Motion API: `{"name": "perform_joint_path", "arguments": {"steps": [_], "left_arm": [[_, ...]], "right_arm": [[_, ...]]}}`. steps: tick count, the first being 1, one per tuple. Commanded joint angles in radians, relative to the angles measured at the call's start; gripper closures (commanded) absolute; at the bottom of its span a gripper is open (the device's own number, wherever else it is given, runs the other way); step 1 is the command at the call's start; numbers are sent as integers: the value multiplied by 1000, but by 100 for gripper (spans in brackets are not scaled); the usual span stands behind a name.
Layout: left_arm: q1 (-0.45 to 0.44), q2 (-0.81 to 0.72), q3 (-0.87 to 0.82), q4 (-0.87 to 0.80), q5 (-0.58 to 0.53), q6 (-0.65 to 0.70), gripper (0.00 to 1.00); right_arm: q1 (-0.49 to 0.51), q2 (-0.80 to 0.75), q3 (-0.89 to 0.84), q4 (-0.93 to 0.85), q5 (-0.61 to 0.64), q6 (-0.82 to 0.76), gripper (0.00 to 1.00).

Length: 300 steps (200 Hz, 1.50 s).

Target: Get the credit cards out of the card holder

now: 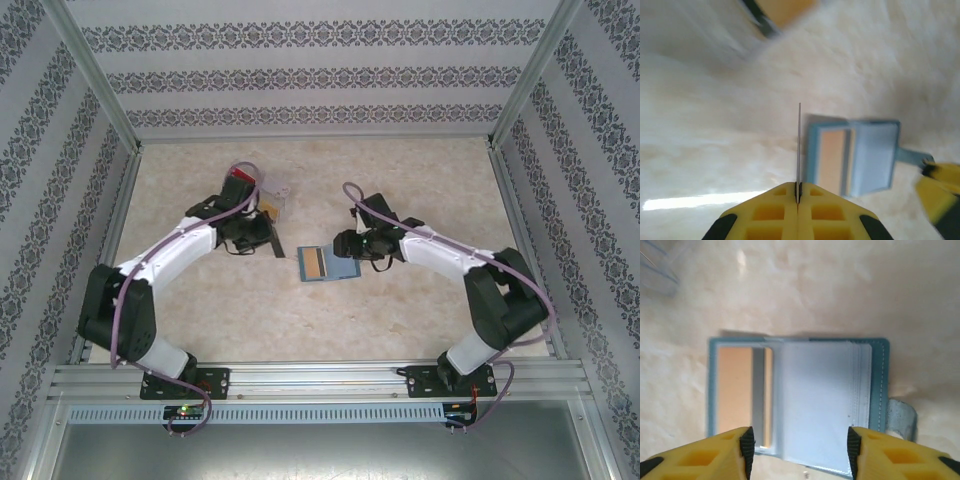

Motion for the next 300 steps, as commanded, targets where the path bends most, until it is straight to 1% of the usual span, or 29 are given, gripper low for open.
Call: {"name": "perform_joint_path", "arguments": {"steps": [1, 14, 33, 51, 59, 80, 91, 126, 164, 189, 223, 251, 279, 300], "left_arm": [[67, -49, 25, -149, -212, 11, 100], [106, -56, 33, -147, -268, -18, 100], [155, -35, 51, -107, -305, -70, 100], [187, 29, 110, -100, -337, -101, 100], [201, 71, 150, -116, -350, -124, 100], [231, 168, 240, -120, -361, -175, 100], [244, 216, 282, -112, -344, -201, 100], [259, 358, 438, -132, -330, -280, 100], [260, 479, 604, -197, -305, -313, 100], [267, 535, 692, -288, -297, -309, 100], [273, 544, 701, -306, -257, -311, 100], [273, 536, 688, -307, -267, -315, 100], [278, 541, 661, -277, -228, -327, 100], [284, 571, 669, -265, -192, -329, 100]], "right_arm": [[-18, -73, -10, -20, 67, -26, 34], [-29, -96, -13, -21, 85, -48, 26], [-45, -125, -26, -20, 118, -82, 14], [-58, -149, -46, -10, 148, -110, 5], [-64, -157, -55, -4, 152, -119, 2], [-85, -181, -82, 19, 152, -139, 2], [-96, -190, -97, 31, 149, -143, 2], [-120, -198, -138, 72, 134, -145, 2], [-133, -197, -160, 91, 116, -139, 2], [-138, -199, -162, 85, 118, -138, 2], [-142, -197, -165, 88, 112, -132, 2], [-143, -186, -162, 85, 102, -129, 2], [-143, -185, -162, 84, 103, -127, 2], [-144, -181, -161, 79, 112, -119, 2]]}}
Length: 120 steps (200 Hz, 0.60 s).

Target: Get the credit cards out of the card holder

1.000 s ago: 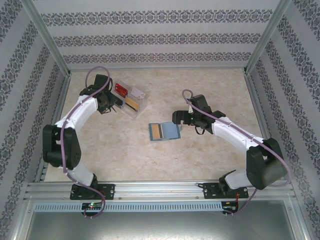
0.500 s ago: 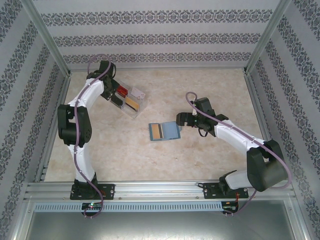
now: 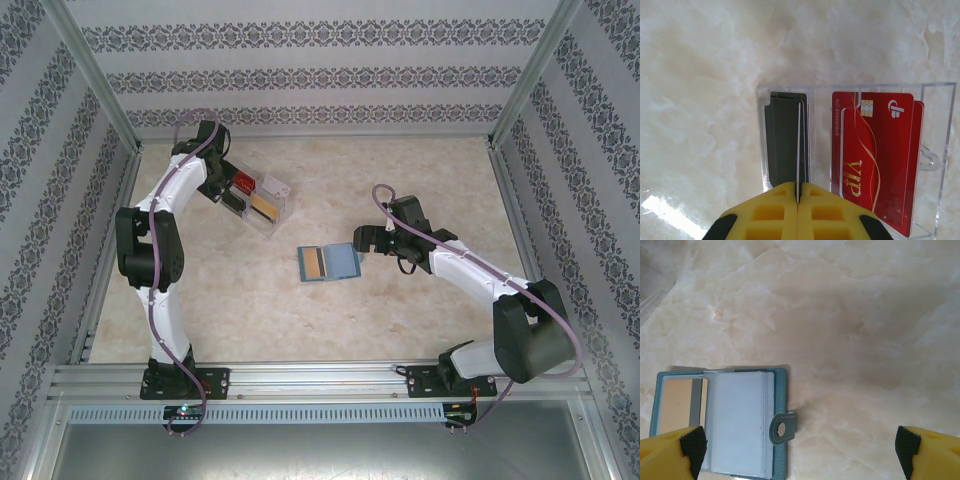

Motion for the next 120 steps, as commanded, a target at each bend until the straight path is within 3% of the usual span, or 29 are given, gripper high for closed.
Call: {"name": "perform_joint_path", "arguments": {"steps": [1, 87, 120], "left_arm": [[21, 37, -3, -12, 45, -26, 100], [44, 109, 40, 6, 127, -28, 97], [47, 128, 59, 12, 160, -13, 80]], "right_arm": [[-11, 0, -5, 8, -3, 6, 2], [-18, 17, 2, -1, -5, 15, 2], [-20, 19, 4, -4, -5, 14, 2]]}}
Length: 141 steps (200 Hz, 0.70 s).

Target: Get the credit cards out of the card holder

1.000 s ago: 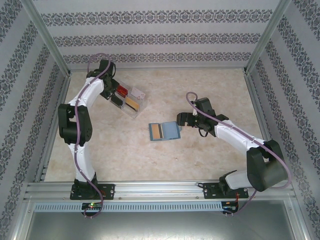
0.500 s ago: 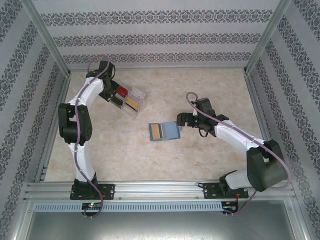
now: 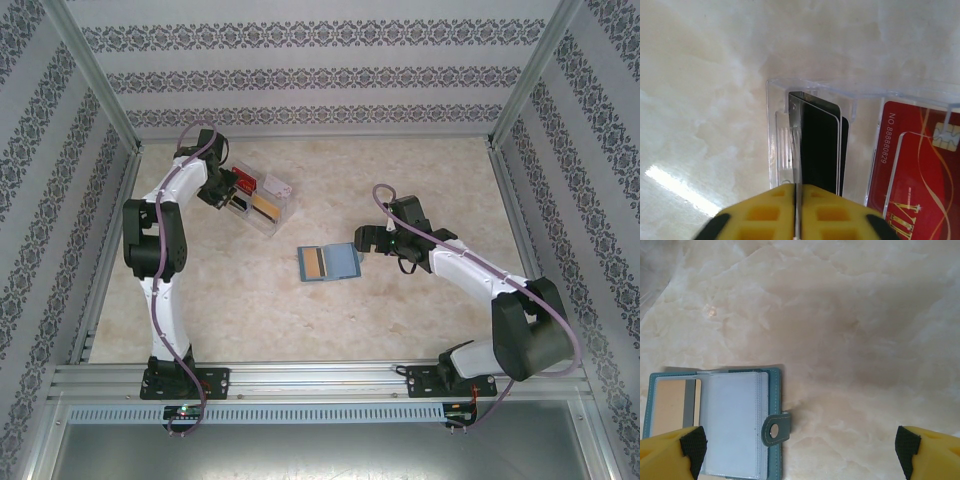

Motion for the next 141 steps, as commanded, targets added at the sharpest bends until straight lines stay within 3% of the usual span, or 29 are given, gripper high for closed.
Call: {"name": "perform_joint_path", "arguments": {"steps": [1, 34, 76, 141], "left_arm": [[10, 19, 47, 8, 44, 6, 79], [10, 18, 89, -14, 51, 39, 66], [9, -57, 76, -32, 49, 97, 61], [4, -410, -299, 87, 89, 199, 41]], "right_arm": [[-12, 7, 3, -4, -5, 13, 2], [-12, 10, 4, 0, -9, 13, 2], [-13, 15, 4, 2, -22, 11, 2], [42, 1, 10, 40, -34, -16, 10]]}}
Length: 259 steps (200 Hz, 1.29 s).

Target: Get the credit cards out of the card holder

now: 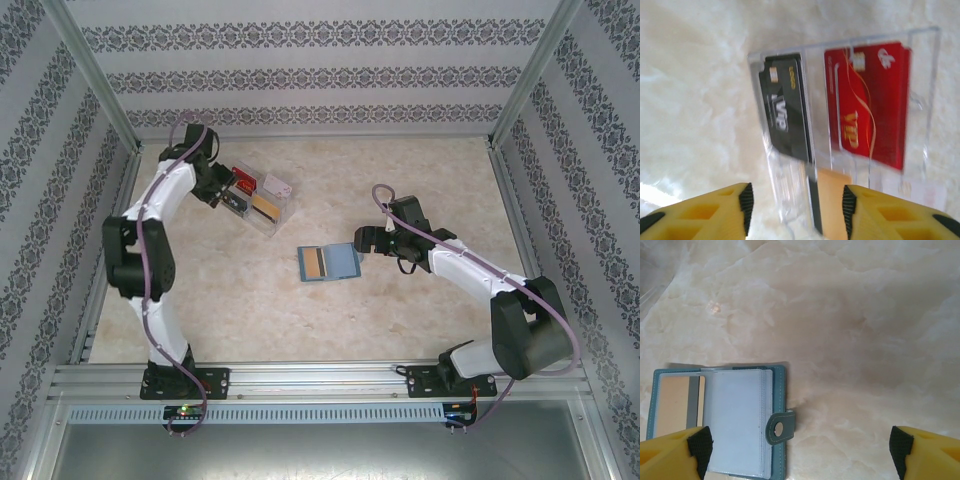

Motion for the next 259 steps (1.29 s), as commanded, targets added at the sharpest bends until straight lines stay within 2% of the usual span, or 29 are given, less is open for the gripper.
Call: {"name": "perform_joint_path", "arguments": {"steps": [1, 40, 72, 100, 120, 165, 196, 232, 259], "left_arm": [[3, -148, -138, 60, 32, 69, 41], [-1, -356, -397, 87, 44, 120, 23], [-3, -505, -597, 193, 104, 150, 3], [-28, -554, -700, 277, 179, 145, 0], [-91, -527, -709, 299, 204, 145, 1], [-293, -395, -638, 370, 208, 137, 0], [-402, -282, -576, 451, 257, 146, 10], [-463, -175, -501, 455, 254, 158, 18], [-488, -103, -461, 457, 263, 145, 33]], "right_arm": [[37, -5, 11, 35, -14, -15, 10], [151, 27, 67, 32, -66, -19, 18], [216, 137, 121, 38, -160, 54, 34], [235, 244, 152, 72, -213, 169, 45], [234, 289, 164, 91, -219, 235, 50], [211, 337, 186, 83, -225, 267, 58], [185, 345, 180, 88, -247, 264, 66], [163, 349, 164, 104, -273, 269, 70], [151, 361, 158, 126, -293, 278, 73]]}}
